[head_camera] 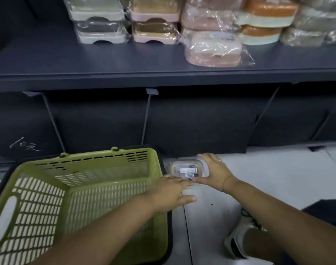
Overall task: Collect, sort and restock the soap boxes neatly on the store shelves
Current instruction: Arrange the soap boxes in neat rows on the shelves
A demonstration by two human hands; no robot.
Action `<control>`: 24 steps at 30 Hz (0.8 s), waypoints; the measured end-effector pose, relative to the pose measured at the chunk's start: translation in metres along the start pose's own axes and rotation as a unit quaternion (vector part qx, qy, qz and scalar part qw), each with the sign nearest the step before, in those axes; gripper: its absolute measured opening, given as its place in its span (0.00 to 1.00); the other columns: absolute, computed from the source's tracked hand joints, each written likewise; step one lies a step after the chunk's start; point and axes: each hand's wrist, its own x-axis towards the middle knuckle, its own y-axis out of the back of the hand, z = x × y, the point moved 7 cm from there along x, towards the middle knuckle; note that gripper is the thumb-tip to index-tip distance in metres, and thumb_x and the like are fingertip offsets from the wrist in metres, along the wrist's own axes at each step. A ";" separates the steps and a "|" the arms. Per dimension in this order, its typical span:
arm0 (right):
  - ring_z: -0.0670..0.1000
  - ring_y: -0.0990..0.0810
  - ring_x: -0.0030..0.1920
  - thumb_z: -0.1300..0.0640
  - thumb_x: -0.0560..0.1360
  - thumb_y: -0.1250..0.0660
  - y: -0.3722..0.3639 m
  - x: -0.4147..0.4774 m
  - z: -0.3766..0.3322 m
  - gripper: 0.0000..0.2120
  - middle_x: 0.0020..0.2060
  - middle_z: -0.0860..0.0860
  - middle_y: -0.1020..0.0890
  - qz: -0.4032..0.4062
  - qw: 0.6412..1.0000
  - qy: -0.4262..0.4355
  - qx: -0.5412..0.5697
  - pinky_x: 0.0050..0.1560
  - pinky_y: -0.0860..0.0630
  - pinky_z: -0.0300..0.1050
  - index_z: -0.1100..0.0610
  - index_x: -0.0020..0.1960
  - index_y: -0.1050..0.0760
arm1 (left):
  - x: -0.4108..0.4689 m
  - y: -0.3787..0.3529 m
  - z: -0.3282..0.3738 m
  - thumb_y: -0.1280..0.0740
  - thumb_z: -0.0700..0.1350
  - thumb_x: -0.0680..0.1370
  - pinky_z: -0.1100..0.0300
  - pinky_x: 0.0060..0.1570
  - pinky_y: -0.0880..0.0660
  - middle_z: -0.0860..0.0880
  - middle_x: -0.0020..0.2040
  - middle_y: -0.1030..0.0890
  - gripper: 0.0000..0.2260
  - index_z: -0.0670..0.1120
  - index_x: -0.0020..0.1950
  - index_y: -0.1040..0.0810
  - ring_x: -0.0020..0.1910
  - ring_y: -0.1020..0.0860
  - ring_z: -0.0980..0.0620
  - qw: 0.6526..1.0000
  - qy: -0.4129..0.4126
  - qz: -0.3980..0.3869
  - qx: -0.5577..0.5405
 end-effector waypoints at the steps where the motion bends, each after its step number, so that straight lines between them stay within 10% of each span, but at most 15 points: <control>1: 0.53 0.40 0.73 0.39 0.67 0.26 -0.007 0.004 0.003 0.46 0.74 0.51 0.39 -0.012 1.000 0.000 -0.023 0.73 0.41 0.47 0.51 0.77 0.44 | -0.002 -0.003 -0.003 0.46 0.64 0.81 0.59 0.70 0.45 0.49 0.75 0.32 0.28 0.53 0.77 0.39 0.73 0.37 0.48 1.000 0.002 -0.008 0.026; 9: 0.55 0.47 0.76 0.37 0.64 0.24 -0.046 0.033 0.005 0.53 0.76 0.51 0.45 -0.054 0.995 0.019 -0.084 0.75 0.52 0.48 0.48 0.78 0.50 | -0.033 -0.012 -0.043 0.71 0.76 0.64 0.56 0.68 0.40 0.49 0.68 0.24 0.52 0.51 0.77 0.38 0.63 0.28 0.49 0.991 0.034 -0.028 0.126; 18: 0.56 0.38 0.70 0.40 0.66 0.25 -0.054 0.038 0.007 0.49 0.71 0.53 0.36 -0.021 0.993 0.016 -0.114 0.71 0.43 0.50 0.49 0.78 0.48 | -0.061 -0.004 -0.096 0.78 0.78 0.57 0.58 0.64 0.41 0.51 0.66 0.23 0.60 0.52 0.75 0.35 0.62 0.25 0.51 0.982 0.158 -0.032 0.104; 24: 0.56 0.34 0.66 0.42 0.66 0.24 -0.031 0.021 0.037 0.46 0.68 0.52 0.31 0.048 0.997 -0.054 -0.036 0.67 0.36 0.51 0.48 0.76 0.44 | -0.012 -0.019 -0.084 0.51 0.71 0.76 0.53 0.71 0.42 0.49 0.76 0.36 0.36 0.50 0.78 0.41 0.74 0.37 0.49 0.986 0.168 -0.020 0.011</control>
